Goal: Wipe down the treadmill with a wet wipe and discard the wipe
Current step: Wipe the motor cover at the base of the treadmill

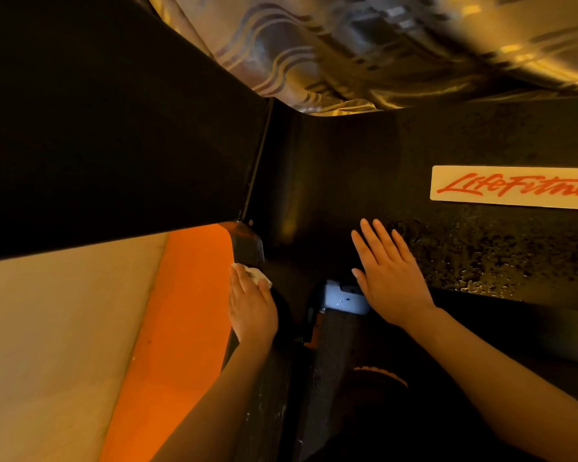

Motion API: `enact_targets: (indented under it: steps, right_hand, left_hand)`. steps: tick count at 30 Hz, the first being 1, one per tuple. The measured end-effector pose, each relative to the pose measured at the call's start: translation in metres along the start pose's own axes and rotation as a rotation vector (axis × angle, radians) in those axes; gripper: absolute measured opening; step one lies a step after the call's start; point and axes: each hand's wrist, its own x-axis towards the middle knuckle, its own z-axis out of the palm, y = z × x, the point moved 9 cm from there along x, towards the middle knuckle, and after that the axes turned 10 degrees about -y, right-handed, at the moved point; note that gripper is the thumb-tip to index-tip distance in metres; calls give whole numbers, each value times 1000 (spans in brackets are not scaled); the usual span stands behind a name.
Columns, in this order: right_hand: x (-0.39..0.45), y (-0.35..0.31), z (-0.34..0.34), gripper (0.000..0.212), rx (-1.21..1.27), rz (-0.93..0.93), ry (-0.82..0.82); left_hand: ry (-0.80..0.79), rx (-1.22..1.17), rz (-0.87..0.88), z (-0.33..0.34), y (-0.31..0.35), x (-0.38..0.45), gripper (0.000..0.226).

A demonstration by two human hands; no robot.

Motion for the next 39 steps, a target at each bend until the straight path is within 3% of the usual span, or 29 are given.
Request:
enact_targets:
  steps: [7,11,21,25,33,39]
  right_hand:
    - [-1,1,0,66,6,6,11]
    - [-1,1,0,65,5,2,15]
    - [-15,21,-17,53,144,57,113]
    - [-25,45,-26,59,164,118,156]
    - [-31,67,-12,58,101,207,101]
    - [-32,66,-15,62,107,200,125]
  left_hand:
    - [4,-51,-40,3,-36,-20,52]
    - [40,68,1,10,-35,-34,57]
    - [-19,464,602,65,89,-60,66]
    - [-24,580,716,67,108,-53,67]
    - [-49,693,784,58,93,-40,81]
    - [-91,795,1079,70,143,-52,93]
